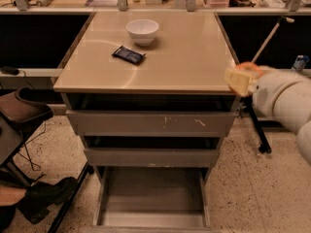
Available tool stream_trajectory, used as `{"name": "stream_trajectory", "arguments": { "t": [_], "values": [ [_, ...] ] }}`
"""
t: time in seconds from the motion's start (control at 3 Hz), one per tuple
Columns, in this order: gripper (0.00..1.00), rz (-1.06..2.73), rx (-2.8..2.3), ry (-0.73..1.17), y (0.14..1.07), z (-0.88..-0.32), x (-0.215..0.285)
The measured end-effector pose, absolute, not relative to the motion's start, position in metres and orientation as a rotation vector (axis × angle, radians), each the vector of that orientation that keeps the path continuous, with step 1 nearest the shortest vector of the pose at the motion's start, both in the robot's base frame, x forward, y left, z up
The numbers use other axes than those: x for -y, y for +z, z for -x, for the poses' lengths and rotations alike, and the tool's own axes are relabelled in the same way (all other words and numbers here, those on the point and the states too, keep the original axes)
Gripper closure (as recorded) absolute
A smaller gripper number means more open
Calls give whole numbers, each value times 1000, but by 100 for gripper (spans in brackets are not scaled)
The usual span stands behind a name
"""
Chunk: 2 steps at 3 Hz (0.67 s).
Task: Pick orange from bottom drawer and place on counter
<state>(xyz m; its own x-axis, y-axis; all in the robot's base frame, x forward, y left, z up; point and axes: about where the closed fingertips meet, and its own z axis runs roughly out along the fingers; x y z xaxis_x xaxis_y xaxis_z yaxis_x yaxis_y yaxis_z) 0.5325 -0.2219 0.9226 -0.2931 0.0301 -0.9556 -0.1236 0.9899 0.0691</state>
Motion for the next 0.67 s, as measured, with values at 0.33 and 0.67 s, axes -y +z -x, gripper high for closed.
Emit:
{"name": "stream_trajectory", "arguments": {
  "t": [0.33,0.67],
  "values": [
    [100,78,-1830,136,954,-531,218],
    [100,77,-1830,137,954,-531,218]
  ]
}}
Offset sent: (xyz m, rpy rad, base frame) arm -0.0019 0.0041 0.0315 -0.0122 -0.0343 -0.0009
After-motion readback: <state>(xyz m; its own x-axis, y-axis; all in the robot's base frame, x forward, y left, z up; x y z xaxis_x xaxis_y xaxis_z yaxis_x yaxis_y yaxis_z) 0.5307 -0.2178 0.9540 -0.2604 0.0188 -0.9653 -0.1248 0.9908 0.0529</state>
